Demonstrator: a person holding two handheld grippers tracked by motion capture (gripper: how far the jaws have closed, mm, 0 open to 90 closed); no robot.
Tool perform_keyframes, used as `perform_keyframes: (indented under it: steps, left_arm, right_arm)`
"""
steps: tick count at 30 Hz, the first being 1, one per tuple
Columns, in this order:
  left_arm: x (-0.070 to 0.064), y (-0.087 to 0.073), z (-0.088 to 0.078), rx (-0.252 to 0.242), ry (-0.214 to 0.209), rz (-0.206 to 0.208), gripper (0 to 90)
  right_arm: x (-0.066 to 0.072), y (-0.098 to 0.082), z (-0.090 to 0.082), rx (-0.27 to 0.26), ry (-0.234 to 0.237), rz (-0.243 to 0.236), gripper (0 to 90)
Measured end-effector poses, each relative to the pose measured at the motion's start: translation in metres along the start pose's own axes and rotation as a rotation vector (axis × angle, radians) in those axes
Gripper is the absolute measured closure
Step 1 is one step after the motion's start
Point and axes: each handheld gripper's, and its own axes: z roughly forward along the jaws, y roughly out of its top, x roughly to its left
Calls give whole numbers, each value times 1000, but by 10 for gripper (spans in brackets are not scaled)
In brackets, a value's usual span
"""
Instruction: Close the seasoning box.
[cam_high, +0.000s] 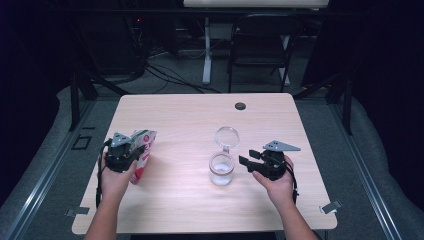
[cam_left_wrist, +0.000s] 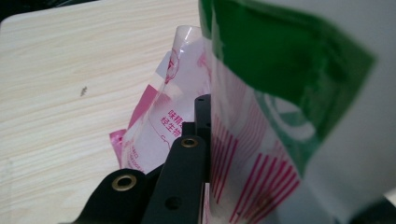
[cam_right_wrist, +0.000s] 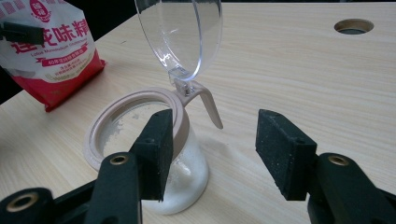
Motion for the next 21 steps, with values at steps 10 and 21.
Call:
perform_keyframes:
  steps: [10, 21]
  left_arm:
    - [16, 17, -11, 14, 34, 4, 900]
    - [34, 46, -16, 51, 86, 38, 900]
  right_arm:
    - [-2, 1, -1, -9, 3, 11, 465]
    - [-3, 1, -2, -14, 6, 19, 465]
